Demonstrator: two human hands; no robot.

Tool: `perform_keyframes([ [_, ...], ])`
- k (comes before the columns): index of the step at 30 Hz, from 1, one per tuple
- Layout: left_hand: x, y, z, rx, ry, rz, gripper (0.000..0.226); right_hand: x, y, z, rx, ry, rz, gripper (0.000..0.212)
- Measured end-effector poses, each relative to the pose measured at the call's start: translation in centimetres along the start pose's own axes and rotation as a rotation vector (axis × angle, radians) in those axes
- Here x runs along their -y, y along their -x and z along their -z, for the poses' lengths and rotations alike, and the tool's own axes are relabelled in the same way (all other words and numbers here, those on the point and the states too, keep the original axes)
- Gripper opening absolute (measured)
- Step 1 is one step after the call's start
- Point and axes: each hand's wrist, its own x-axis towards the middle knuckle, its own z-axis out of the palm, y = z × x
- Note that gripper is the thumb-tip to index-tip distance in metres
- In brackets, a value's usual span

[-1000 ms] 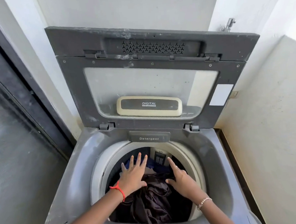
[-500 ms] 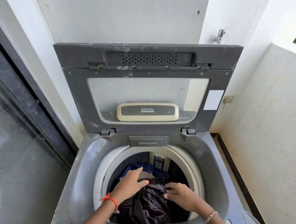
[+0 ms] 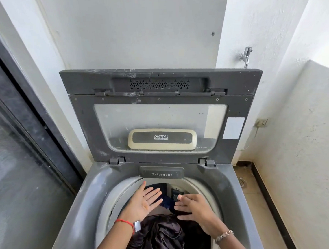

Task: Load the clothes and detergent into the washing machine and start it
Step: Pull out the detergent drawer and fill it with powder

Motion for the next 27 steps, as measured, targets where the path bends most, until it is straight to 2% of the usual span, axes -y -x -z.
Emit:
perform_keyframes([
  [6,-1.1,-3.0,-0.4,-0.086,0.067,-0.048,0.071,1.4,-5.0,-0.7,-0.139,-0.429,-0.079,0.029],
  [11,-1.9,-5.3,-1.4,-0.124,0.070,-0.093,0.078,2.2,-7.4,-1.8,-0.180,-0.675,-0.154,0.016],
  [15,-2.4,-7.1,-1.7,-0.175,0.079,-0.163,0.075,2.8,-9.0,-3.0,-0.251,-0.735,-0.163,0.044],
  [17,-2.4,-7.9,-1.4,-0.191,0.082,-0.179,0.076,3.0,-9.6,-3.5,-0.272,-0.755,-0.156,0.050],
  [21,-2.0,-8.7,-0.9,-0.248,0.079,-0.221,0.074,2.8,-10.6,-3.8,-0.346,-0.808,-0.131,0.043],
  [25,-1.5,-9.1,-0.6,-0.289,0.077,-0.283,0.053,2.8,-11.3,-3.7,-0.387,-0.844,-0.114,0.019],
  [27,-1.4,-9.2,-0.3,-0.304,0.048,-0.288,0.047,2.9,-11.6,-3.7,-0.410,-0.850,-0.122,0.013],
])
